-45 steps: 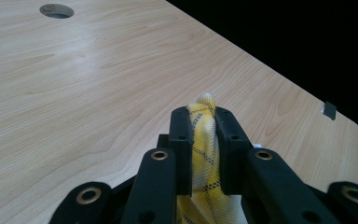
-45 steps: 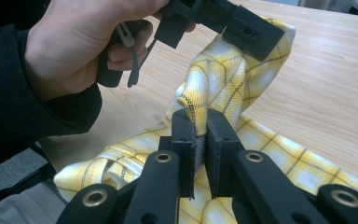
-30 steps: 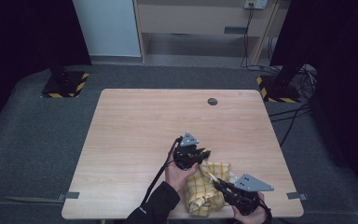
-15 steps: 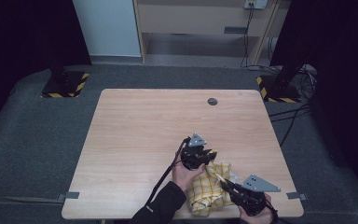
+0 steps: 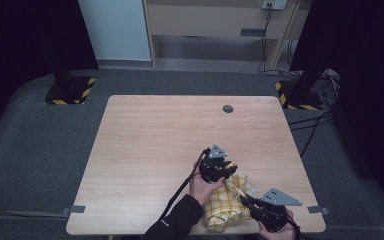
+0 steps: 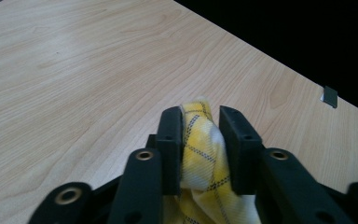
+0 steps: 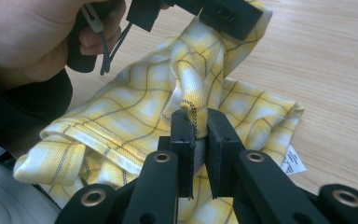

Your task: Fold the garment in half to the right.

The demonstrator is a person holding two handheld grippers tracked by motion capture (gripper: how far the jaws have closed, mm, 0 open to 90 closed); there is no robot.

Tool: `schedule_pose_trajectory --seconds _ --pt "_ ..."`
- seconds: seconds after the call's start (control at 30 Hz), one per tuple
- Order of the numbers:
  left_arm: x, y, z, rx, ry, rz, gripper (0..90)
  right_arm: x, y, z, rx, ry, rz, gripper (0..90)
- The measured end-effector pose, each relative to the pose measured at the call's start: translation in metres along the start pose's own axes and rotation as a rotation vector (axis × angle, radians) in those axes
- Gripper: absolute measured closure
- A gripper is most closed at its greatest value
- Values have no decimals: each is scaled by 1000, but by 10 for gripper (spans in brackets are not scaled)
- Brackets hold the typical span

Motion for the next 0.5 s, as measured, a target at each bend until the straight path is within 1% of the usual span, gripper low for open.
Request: schedule_pose_trajectory --seconds 0.03,0.07,0.1,0.13,0.17,0.2,0.23,0.27,0.3,0.33,0.4,0.43,0.47,0.5 --pt "0 0 -1 -4 6 6 601 0 0 0 1 -3 0 819" --pt "-1 0 -1 0 11 7 601 0 0 0 1 -3 0 819" --pt "-1 0 -2 1 18 8 536 -1 -1 1 5 -8 1 819" --pt "-3 -1 -3 0 28 10 536 -1 -1 1 5 -8 1 819" --pt "-4 -1 -4 1 33 10 500 -1 -1 2 7 -12 4 819" --pt "-7 -3 -5 1 44 5 500 -1 -1 2 7 -12 4 819" --pt "-10 -5 -6 0 60 -3 443 -1 -1 3 15 -23 6 819" --pt "-18 -11 -8 0 88 -32 428 -1 -1 4 14 -24 6 818" --pt "-18 -11 -8 0 88 -32 399 -1 -1 4 14 -24 6 818" --pt "-20 -14 -8 -4 92 -46 399 -1 -2 4 14 -26 4 819" --pt "-27 -23 -6 -8 90 -78 378 -1 -3 5 11 -31 3 818" --pt "-30 -27 -4 -2 88 -101 346 -1 -5 6 12 -39 6 805" --pt "-33 -32 0 7 78 -132 339 -1 -5 6 13 -42 10 795" --pt "-36 -37 3 14 67 -155 330 -2 -5 7 19 -44 12 778"
Point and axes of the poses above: each handheld gripper's, and its own axes: x roughly forward along the jaws, z roughly out of its underside, y roughly to its right, the point moved 7 cm from there along x, roughly forward along the jaws, and after that the axes turned 8 degrees about -x, right-handed, at the moved point
